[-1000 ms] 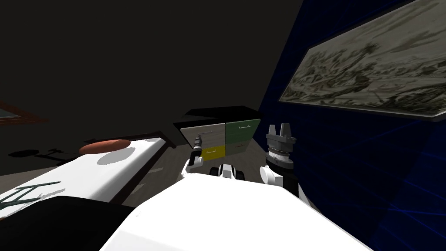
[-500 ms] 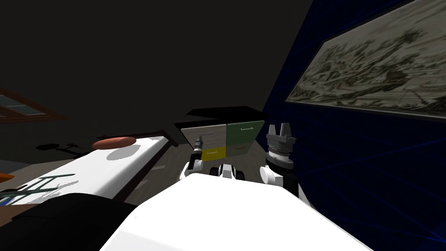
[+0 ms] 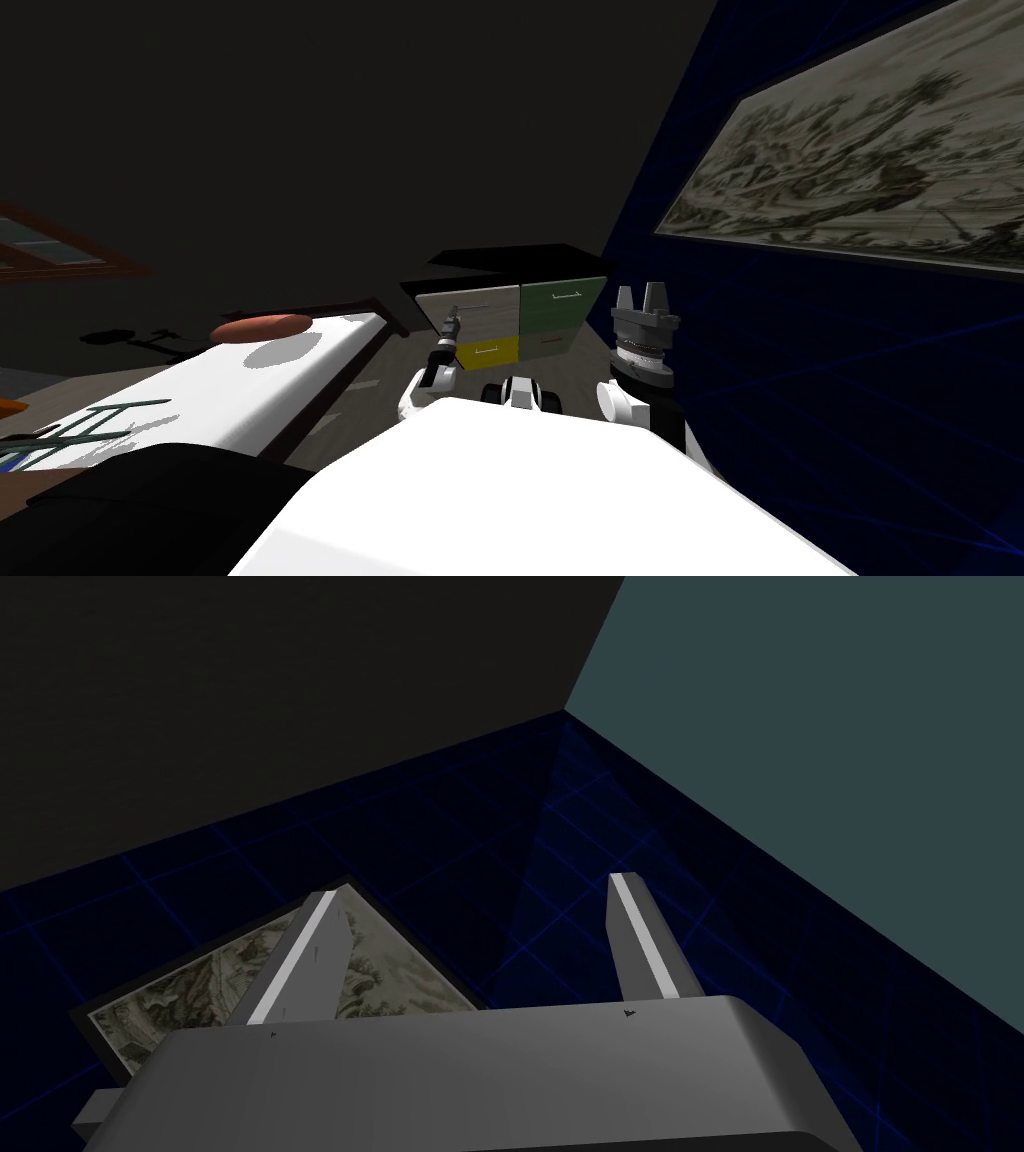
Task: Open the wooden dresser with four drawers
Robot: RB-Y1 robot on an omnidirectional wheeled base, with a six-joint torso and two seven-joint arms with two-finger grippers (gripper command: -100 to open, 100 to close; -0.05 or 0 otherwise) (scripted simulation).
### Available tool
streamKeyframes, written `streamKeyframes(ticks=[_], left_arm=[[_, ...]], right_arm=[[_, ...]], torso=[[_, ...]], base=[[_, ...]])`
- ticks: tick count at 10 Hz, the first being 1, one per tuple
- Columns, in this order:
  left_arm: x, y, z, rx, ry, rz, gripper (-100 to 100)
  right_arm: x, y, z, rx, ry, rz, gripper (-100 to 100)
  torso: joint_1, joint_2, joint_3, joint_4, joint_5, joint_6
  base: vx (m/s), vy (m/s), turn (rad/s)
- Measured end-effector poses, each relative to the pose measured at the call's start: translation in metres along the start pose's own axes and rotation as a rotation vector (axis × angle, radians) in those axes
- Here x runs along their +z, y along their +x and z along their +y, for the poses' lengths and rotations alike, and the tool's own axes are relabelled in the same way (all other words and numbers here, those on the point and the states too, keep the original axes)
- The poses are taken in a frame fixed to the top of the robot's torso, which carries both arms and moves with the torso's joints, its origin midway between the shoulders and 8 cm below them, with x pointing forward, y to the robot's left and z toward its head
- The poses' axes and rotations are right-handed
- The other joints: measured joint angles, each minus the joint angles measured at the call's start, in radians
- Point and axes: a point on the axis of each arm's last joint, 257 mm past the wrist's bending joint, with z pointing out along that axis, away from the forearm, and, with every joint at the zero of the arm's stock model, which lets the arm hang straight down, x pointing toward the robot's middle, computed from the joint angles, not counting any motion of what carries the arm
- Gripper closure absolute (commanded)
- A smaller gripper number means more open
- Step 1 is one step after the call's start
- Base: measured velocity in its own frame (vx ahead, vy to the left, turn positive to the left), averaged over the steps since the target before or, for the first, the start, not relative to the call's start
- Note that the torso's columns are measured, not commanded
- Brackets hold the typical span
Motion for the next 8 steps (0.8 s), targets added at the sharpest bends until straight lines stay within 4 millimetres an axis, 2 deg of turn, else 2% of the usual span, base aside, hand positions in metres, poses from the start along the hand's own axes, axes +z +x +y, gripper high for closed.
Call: streamKeyframes(ticks=[2, 5, 8], left_arm=[[0.001, -0.006, 0.0, 0.034, 0.0, 0.02, -100], [0.004, -0.006, -0.011, 0.04, 0.002, 0.025, -100], [0.002, 0.001, -0.018, -0.017, 0.003, -0.009, -100]], right_arm=[[0.0, 0.0, 0.0, 0.0, 0.0, 0.0, 0], [0.0, 0.0, 0.0, 0.0, 0.0, 0.0, 0], [0.0, 0.0, 0.0, 0.0, 0.0, 0.0, 0]], torso=[[0.0, 0.0, 0.0, 0.0, 0.0, 0.0], [-0.001, 0.0, 0.0, 0.0, 0.0, 0.0], [0.002, 0.0, 0.0, 0.0, 0.001, 0.0]], base=[[0.0, -0.016, -0.011], [-0.001, -0.043, -0.013], [-0.002, -0.005, -0.001]])
